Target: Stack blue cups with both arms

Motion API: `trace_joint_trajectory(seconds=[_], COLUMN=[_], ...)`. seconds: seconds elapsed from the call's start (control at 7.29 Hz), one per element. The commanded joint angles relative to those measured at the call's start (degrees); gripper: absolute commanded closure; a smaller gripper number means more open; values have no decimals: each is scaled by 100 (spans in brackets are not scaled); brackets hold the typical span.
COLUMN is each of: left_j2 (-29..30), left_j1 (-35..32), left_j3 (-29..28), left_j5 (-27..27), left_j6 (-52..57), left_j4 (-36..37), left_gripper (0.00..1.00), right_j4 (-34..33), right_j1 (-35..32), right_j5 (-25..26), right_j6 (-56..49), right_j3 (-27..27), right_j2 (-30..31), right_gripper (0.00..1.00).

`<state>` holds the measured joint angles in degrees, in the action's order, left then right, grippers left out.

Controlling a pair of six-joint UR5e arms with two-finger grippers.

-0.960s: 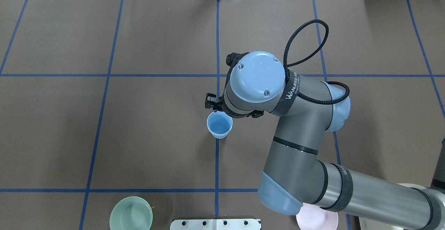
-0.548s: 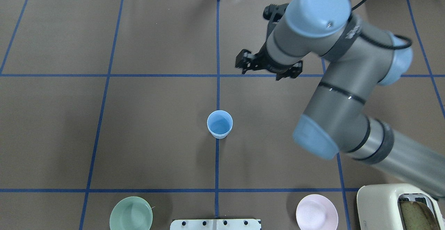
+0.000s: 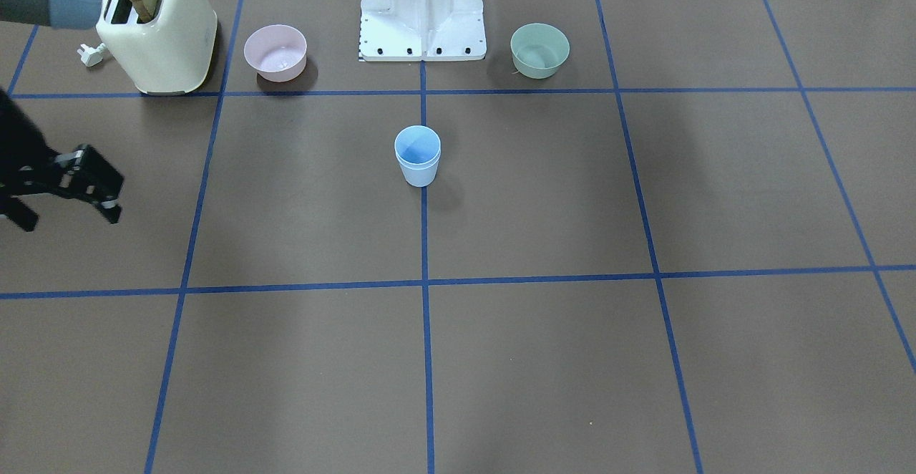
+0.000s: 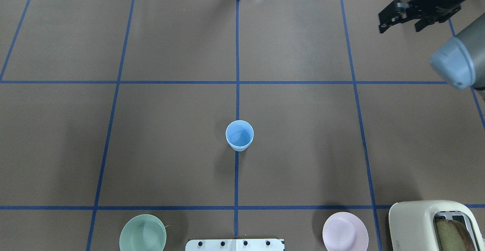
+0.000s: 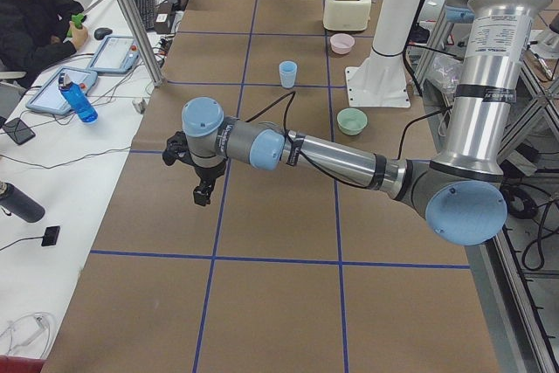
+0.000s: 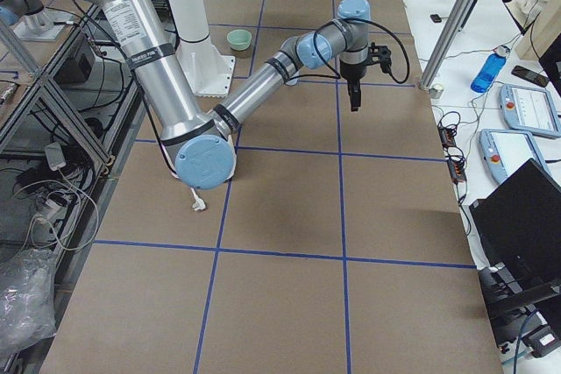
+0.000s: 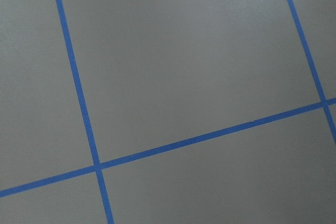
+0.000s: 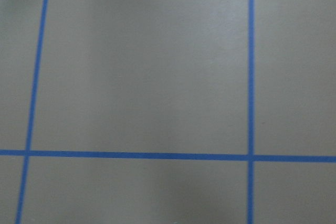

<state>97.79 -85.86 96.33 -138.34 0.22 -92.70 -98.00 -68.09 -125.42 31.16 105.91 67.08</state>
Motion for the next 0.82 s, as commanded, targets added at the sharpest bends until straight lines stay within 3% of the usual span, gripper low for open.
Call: trace_joint_trajectory(seconds=[0.0, 0.27, 0.69], left_j2=[-5, -171, -277], left_j1=[-158, -404, -528], left_j3=[-105, -289, -360], left_j5=[-9, -244, -379], left_j6=[57, 502, 602], left_j4=[15, 24, -11], left_gripper=[2, 2, 2], right_j4=[18, 18, 27], right_j1=[-1088, -1906, -2068], right_j5=[-386, -604, -624], right_j6=[-1694, -3040, -3266], right_j3=[-613, -1368, -1530], right_j2=[531, 709, 982], right_gripper=[0, 0, 0])
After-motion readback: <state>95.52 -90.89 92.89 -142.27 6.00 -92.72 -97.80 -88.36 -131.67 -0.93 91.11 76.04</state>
